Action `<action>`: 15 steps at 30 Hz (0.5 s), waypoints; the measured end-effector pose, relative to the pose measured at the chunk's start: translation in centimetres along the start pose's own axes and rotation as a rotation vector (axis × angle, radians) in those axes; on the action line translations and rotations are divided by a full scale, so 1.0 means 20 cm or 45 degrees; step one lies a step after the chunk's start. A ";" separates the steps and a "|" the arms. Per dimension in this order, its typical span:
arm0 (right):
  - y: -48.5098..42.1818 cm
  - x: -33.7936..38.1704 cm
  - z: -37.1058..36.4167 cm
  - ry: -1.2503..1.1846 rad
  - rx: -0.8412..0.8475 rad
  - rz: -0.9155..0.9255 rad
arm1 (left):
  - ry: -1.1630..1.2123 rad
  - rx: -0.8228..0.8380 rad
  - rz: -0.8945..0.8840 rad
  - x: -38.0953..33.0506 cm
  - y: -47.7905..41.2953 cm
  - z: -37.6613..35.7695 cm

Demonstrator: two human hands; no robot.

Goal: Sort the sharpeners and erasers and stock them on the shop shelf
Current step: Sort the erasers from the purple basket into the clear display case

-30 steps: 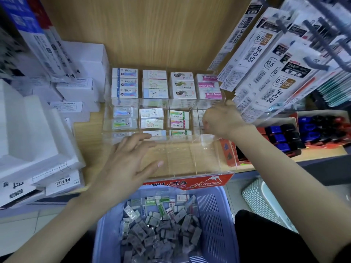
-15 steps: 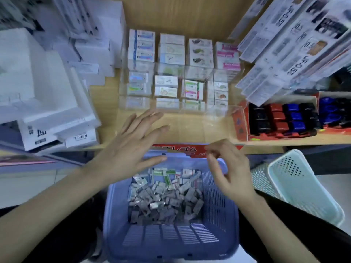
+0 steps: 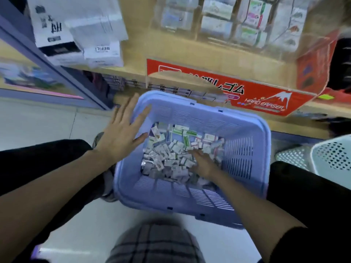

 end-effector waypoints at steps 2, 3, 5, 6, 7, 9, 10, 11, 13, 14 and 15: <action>-0.07 -0.05 -0.03 0.017 -0.024 -0.021 | 0.162 0.109 0.118 -0.01 0.03 -0.07; -0.09 -0.06 -0.05 0.078 -0.040 -0.020 | 0.245 0.158 0.191 -0.01 0.04 -0.09; -0.11 -0.07 -0.06 0.222 -0.097 -0.034 | 0.346 0.215 0.284 0.00 0.05 -0.11; -0.12 -0.06 -0.07 0.232 -0.115 -0.049 | 0.353 0.216 0.290 0.01 0.05 -0.12; -0.13 -0.06 -0.08 0.192 -0.112 -0.080 | 0.354 0.204 0.293 0.01 0.05 -0.12; -0.15 -0.07 -0.11 0.108 -0.076 -0.144 | 0.346 0.195 0.300 0.01 0.05 -0.12; -0.15 -0.06 -0.12 0.121 -0.073 -0.154 | 0.340 0.203 0.301 0.01 0.05 -0.12; -0.15 -0.06 -0.12 0.132 -0.084 -0.157 | 0.340 0.207 0.306 0.01 0.05 -0.12; -0.15 -0.06 -0.11 0.079 -0.113 -0.149 | 0.340 0.212 0.320 0.01 0.04 -0.12; -0.13 -0.05 -0.11 0.009 -0.123 -0.156 | 0.346 0.216 0.326 0.01 0.05 -0.11; -0.12 -0.04 -0.10 -0.078 -0.130 -0.172 | 0.358 0.223 0.337 0.01 0.05 -0.11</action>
Point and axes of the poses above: each hand's wrist, its own y-axis away from the middle knuckle, its own z-axis out of the back of the hand, x = y × z, the point moved 5 cm from there along -y, towards the middle knuckle, and after that the axes turned 12 degrees about -y, right-handed, at the moved point
